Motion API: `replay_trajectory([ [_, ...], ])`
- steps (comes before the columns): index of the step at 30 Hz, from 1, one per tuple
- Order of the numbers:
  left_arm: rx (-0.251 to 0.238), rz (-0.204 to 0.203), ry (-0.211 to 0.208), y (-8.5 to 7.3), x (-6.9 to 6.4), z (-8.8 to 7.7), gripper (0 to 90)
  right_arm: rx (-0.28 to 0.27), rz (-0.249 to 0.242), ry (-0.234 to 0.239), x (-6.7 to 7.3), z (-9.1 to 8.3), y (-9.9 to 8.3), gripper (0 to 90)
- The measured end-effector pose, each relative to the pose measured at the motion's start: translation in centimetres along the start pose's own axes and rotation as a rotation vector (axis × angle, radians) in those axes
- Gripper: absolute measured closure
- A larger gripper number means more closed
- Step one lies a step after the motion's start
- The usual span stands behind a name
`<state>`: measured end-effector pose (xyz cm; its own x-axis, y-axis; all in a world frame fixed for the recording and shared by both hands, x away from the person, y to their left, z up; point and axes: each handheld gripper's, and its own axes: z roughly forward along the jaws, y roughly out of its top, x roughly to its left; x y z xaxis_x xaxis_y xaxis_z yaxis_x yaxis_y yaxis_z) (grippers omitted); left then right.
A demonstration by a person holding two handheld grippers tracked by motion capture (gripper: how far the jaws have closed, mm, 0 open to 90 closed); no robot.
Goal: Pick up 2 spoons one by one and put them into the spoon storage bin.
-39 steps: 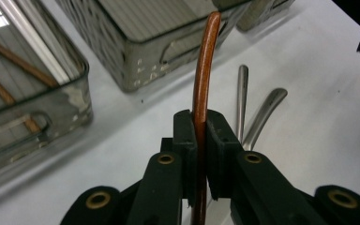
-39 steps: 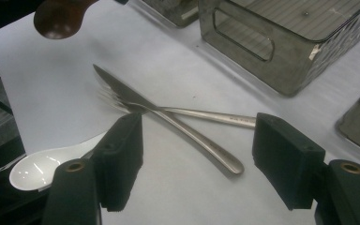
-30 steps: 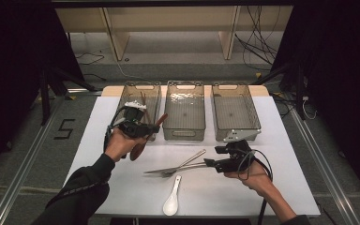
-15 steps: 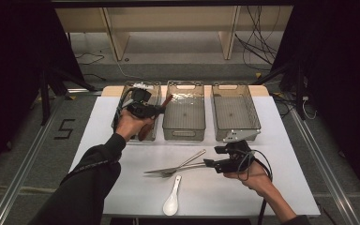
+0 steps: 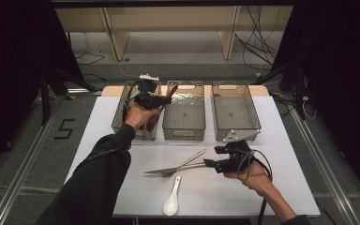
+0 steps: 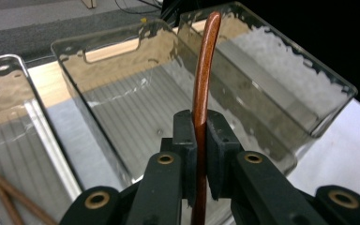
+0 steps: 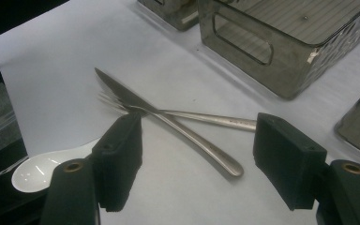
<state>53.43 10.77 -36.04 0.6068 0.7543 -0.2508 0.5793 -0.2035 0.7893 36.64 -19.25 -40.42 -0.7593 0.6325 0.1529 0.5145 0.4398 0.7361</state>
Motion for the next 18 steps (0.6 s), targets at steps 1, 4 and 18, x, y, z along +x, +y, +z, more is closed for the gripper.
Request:
replay_trajectory([
  [1,-0.007,-0.001,-0.001,0.2,0.0,0.2,83.3,0.001,0.000,0.000,0.0,0.0,0.0,34.0],
  [4,-0.020,-0.008,-0.006,0.5,-0.2,0.8,83.2,0.000,-0.003,0.000,0.0,0.0,0.0,34.0],
  [18,-0.040,-0.017,-0.015,1.4,-0.2,2.6,83.2,-0.001,-0.009,0.003,0.0,0.0,0.0,34.0],
])
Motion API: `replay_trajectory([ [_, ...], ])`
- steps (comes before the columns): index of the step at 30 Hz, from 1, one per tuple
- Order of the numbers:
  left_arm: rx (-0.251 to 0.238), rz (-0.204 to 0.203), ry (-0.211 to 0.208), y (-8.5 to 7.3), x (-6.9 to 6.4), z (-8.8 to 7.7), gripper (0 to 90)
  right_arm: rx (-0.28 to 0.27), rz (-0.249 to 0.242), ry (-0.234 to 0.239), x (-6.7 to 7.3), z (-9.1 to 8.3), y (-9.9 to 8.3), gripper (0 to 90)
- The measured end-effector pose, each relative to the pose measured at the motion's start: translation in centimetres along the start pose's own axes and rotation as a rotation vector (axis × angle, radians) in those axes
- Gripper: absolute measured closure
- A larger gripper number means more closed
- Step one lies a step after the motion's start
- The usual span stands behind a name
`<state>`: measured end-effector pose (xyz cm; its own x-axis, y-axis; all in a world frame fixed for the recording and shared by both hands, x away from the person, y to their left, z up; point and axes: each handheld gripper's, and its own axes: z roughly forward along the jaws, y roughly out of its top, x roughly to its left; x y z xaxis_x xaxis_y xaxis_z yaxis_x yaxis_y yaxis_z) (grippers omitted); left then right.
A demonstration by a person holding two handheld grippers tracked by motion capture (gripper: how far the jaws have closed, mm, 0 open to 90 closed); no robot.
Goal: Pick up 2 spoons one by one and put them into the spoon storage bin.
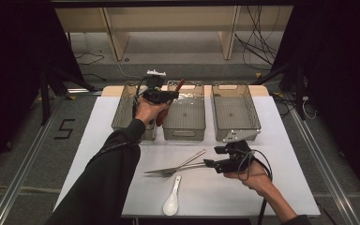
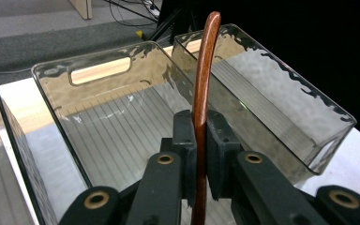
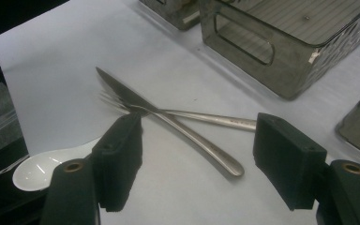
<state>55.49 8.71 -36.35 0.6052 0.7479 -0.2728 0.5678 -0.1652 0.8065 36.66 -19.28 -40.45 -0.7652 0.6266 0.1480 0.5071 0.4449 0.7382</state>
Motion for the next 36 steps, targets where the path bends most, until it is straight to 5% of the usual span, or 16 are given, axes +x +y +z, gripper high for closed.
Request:
replay_trajectory([
  [22,-0.008,0.005,0.024,0.3,-0.4,2.4,81.7,-0.001,-0.001,0.005,0.0,0.0,0.0,34.0],
  [26,0.062,-0.015,0.038,0.1,-0.4,3.0,38.8,0.000,-0.001,0.005,0.0,0.0,0.0,34.0],
  [36,0.072,0.023,0.007,0.5,-1.2,1.0,28.1,0.000,0.000,0.004,0.0,0.0,0.0,34.0],
])
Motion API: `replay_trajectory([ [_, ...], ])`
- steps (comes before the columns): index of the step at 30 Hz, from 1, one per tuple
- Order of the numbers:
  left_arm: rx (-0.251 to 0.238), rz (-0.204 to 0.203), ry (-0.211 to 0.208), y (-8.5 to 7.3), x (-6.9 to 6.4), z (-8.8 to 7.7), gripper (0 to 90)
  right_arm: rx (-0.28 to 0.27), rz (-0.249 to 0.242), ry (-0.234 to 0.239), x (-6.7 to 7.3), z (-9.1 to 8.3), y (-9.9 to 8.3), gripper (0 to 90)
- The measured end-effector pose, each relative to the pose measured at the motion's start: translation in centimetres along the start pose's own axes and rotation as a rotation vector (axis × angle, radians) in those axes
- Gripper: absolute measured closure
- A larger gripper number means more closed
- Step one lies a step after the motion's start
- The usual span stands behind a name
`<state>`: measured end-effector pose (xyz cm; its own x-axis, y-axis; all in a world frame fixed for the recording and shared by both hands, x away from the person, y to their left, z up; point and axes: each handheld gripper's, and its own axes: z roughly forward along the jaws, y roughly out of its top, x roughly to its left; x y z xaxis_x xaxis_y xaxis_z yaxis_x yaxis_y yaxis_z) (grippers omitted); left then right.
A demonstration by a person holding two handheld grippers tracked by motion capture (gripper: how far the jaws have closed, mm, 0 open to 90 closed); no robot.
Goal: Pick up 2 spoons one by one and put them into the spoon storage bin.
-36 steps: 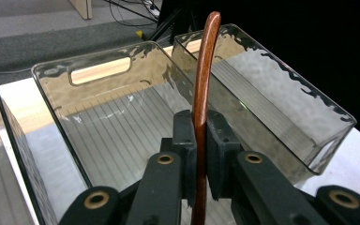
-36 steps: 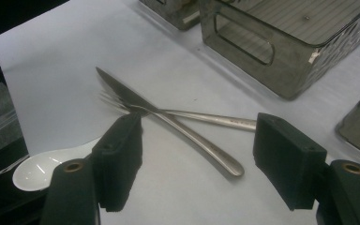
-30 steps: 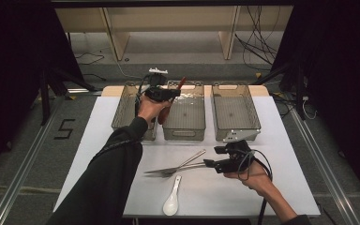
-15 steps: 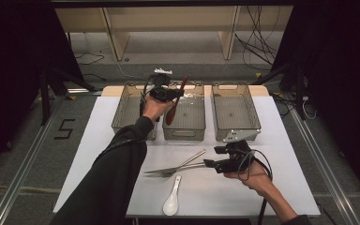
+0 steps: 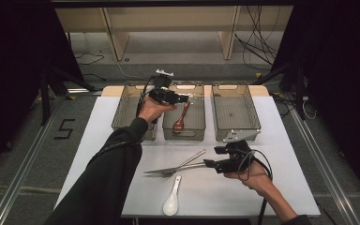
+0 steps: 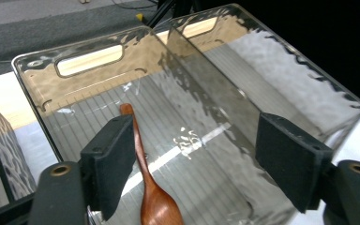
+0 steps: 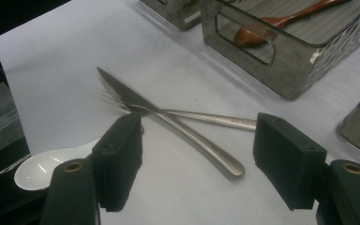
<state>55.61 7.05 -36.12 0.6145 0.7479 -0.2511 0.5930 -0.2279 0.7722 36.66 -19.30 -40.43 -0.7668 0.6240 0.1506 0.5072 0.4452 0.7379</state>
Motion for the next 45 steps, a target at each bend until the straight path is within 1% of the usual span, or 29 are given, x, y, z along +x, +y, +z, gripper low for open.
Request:
replay_trajectory([
  [2,0.000,0.007,-0.012,0.0,-0.2,-0.9,26.5,-0.002,0.002,-0.002,0.0,0.0,0.0,34.0],
  [4,-0.008,0.000,-0.030,-0.2,-0.3,-1.8,25.9,-0.001,0.002,-0.002,0.0,0.0,0.0,34.0],
  [5,-0.012,-0.005,-0.034,-0.4,-0.5,-2.2,25.6,-0.001,0.002,-0.002,0.0,0.0,0.0,34.0],
  [7,-0.003,-0.002,-0.035,-0.8,-0.7,-3.1,24.6,-0.002,0.001,-0.003,0.1,0.0,0.0,34.0],
  [10,0.013,0.022,-0.036,-1.8,-1.3,-4.6,23.0,-0.003,0.002,-0.005,0.1,0.0,0.0,34.0],
  [12,0.006,0.027,-0.050,-2.7,-1.6,-5.7,22.8,-0.002,0.004,-0.006,0.2,0.0,0.0,34.0],
  [14,-0.010,0.022,-0.071,-3.6,-1.7,-6.9,22.3,0.001,0.010,-0.004,0.2,0.0,0.0,34.0],
  [15,-0.027,0.024,-0.076,-4.2,-1.8,-7.6,22.1,0.002,0.006,-0.006,0.2,0.1,0.0,34.0],
  [19,-0.036,0.055,-0.072,-6.2,-1.7,-9.5,21.5,0.005,-0.005,-0.005,0.5,0.3,0.1,34.1],
  [20,-0.040,0.057,-0.071,-6.5,-1.6,-9.9,20.5,0.009,-0.004,-0.003,0.6,0.4,0.1,34.1],
  [21,-0.061,0.052,-0.069,-6.8,-1.5,-10.3,20.1,0.008,-0.010,-0.001,0.7,0.5,0.1,34.2],
  [22,-0.067,0.049,-0.071,-7.1,-1.3,-10.8,20.2,0.015,-0.010,0.002,0.9,0.7,0.2,34.2],
  [23,-0.067,0.054,-0.069,-7.3,-1.2,-11.1,20.0,0.020,-0.018,0.005,1.1,0.9,0.2,34.2],
  [24,-0.079,0.056,-0.061,-7.6,-1.2,-11.5,19.8,0.022,-0.021,0.008,1.2,1.0,0.3,34.4],
  [26,-0.094,0.065,-0.058,-8.5,-1.3,-12.3,19.8,0.021,-0.030,0.014,1.5,1.2,0.4,34.7],
  [27,-0.103,0.075,-0.049,-8.9,-1.3,-12.7,19.6,0.027,-0.033,0.019,1.7,1.4,0.4,35.1],
  [29,-0.117,0.083,-0.033,-9.9,-1.3,-13.3,19.5,0.034,-0.039,0.020,2.0,1.8,0.4,36.6],
  [31,-0.130,0.076,-0.029,-10.8,-1.2,-13.9,19.2,0.046,-0.043,0.027,2.3,2.3,0.4,39.1],
  [34,-0.164,0.072,-0.043,-12.3,-1.2,-14.8,18.3,0.054,-0.062,0.030,2.9,3.0,0.4,44.8],
  [35,-0.168,0.073,-0.049,-12.6,-1.1,-15.0,18.3,0.055,-0.065,0.030,3.1,3.4,0.4,46.4],
  [36,-0.176,0.066,-0.049,-13.0,-1.0,-15.3,18.2,0.057,-0.067,0.031,3.3,3.5,0.5,48.2],
  [37,-0.196,0.056,-0.047,-13.4,-0.9,-15.7,18.2,0.060,-0.069,0.031,3.5,3.7,0.5,49.8],
  [40,-0.213,0.056,-0.048,-14.5,-0.8,-16.2,18.2,0.058,-0.086,0.036,3.9,4.4,0.6,55.2],
  [41,-0.208,0.065,-0.049,-15.0,-0.9,-16.2,18.2,0.063,-0.082,0.041,4.0,4.6,0.6,56.6],
  [42,-0.197,0.074,-0.047,-15.2,-1.0,-16.1,18.2,0.065,-0.089,0.042,4.1,4.8,0.6,58.7],
  [44,-0.171,0.105,-0.026,-15.9,-1.2,-15.9,18.2,0.070,-0.093,0.043,4.2,5.2,0.6,62.9],
  [45,-0.159,0.118,-0.024,-16.3,-1.3,-15.7,18.1,0.072,-0.096,0.046,4.3,5.3,0.6,65.1],
])
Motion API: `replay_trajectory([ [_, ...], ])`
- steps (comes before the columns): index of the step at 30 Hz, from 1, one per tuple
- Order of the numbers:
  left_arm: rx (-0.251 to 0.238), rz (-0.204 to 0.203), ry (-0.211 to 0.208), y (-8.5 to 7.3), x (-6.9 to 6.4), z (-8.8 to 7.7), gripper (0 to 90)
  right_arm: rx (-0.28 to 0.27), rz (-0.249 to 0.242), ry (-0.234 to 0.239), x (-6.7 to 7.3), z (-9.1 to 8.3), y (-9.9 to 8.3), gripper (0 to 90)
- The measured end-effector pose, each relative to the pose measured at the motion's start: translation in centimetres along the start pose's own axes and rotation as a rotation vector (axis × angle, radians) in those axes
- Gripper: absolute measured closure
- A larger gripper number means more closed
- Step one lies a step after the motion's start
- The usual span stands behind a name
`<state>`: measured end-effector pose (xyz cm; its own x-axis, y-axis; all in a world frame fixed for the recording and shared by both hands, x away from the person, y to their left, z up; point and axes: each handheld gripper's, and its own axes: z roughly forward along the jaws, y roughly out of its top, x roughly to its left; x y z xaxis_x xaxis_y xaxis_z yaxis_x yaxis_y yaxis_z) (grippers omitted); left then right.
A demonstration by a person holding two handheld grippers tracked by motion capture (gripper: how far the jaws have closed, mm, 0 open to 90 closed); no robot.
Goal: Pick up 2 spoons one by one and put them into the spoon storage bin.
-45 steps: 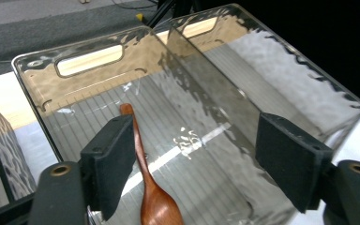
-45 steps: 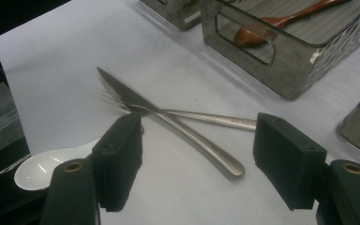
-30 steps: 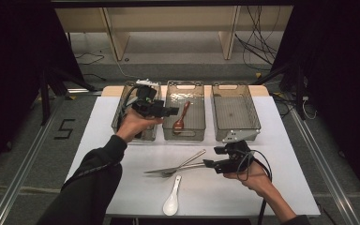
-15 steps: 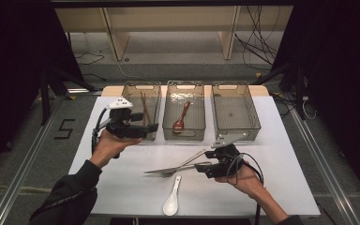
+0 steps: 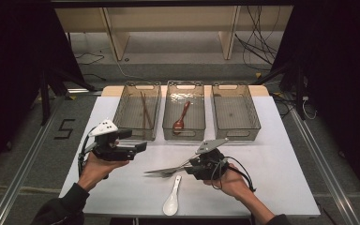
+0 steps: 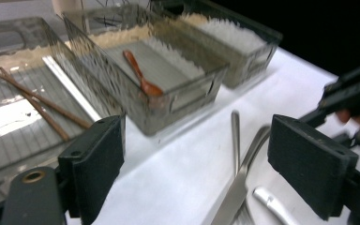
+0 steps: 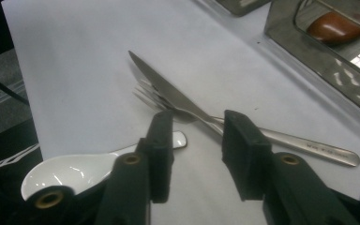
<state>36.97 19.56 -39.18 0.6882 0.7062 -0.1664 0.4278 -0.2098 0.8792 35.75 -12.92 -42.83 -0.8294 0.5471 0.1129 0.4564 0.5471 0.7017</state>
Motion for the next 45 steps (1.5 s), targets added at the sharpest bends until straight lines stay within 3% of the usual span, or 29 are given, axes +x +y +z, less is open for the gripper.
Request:
replay_trajectory([
  [6,0.040,0.025,-0.006,-1.3,-0.5,0.2,18.1,0.015,-0.019,0.003,0.2,0.5,0.0,78.5],
  [13,0.042,-0.012,0.006,-2.0,-0.2,-0.2,17.7,0.042,-0.037,0.008,0.5,1.4,0.0,90.0],
  [23,0.042,0.018,0.019,-2.5,-0.6,-0.9,16.9,0.091,-0.074,0.030,0.9,3.4,0.2,90.0],
  [45,0.045,0.019,0.025,-2.8,-0.8,-0.9,16.2,0.162,-0.093,0.066,2.0,7.1,0.6,90.0],
])
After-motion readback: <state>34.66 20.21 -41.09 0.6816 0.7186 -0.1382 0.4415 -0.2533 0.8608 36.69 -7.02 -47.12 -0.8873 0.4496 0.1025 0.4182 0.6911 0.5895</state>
